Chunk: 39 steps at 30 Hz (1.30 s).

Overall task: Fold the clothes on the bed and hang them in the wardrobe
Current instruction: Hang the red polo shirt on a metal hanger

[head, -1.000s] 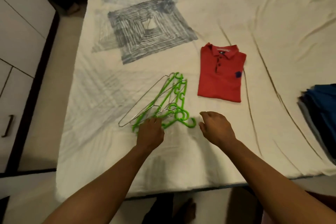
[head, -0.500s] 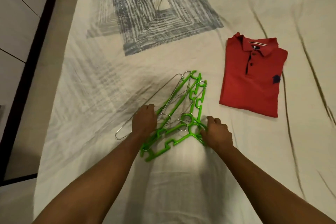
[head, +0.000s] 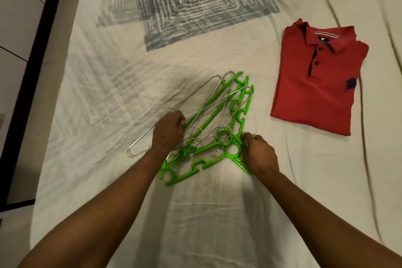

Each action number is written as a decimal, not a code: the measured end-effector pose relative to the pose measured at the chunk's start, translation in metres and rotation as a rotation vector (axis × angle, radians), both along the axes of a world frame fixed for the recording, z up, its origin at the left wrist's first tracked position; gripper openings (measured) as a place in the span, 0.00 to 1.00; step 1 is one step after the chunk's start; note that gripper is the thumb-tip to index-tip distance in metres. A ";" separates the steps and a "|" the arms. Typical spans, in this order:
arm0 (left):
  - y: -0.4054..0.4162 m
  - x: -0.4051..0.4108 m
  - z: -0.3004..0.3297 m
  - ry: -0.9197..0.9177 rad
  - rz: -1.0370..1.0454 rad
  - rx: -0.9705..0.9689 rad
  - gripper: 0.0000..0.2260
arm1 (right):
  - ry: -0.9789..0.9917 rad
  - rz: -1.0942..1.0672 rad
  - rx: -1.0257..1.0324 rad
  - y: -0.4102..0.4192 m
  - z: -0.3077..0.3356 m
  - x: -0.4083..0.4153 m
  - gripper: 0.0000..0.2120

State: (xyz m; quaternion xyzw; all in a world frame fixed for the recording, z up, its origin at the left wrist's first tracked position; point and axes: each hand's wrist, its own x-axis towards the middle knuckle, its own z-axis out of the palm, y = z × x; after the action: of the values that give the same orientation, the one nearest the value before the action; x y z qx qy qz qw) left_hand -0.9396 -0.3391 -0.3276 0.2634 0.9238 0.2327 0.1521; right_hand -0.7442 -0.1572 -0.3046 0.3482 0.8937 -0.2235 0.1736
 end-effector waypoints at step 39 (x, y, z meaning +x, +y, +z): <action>-0.015 0.036 -0.003 0.069 -0.119 -0.072 0.06 | 0.206 -0.274 -0.243 -0.073 0.021 -0.078 0.10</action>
State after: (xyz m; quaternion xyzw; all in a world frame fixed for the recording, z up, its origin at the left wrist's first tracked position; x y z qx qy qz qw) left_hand -0.9037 -0.3538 -0.3305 0.3202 0.9189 0.1807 0.1430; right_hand -0.8226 -0.2297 -0.2836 0.4183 0.8176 -0.3854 0.0902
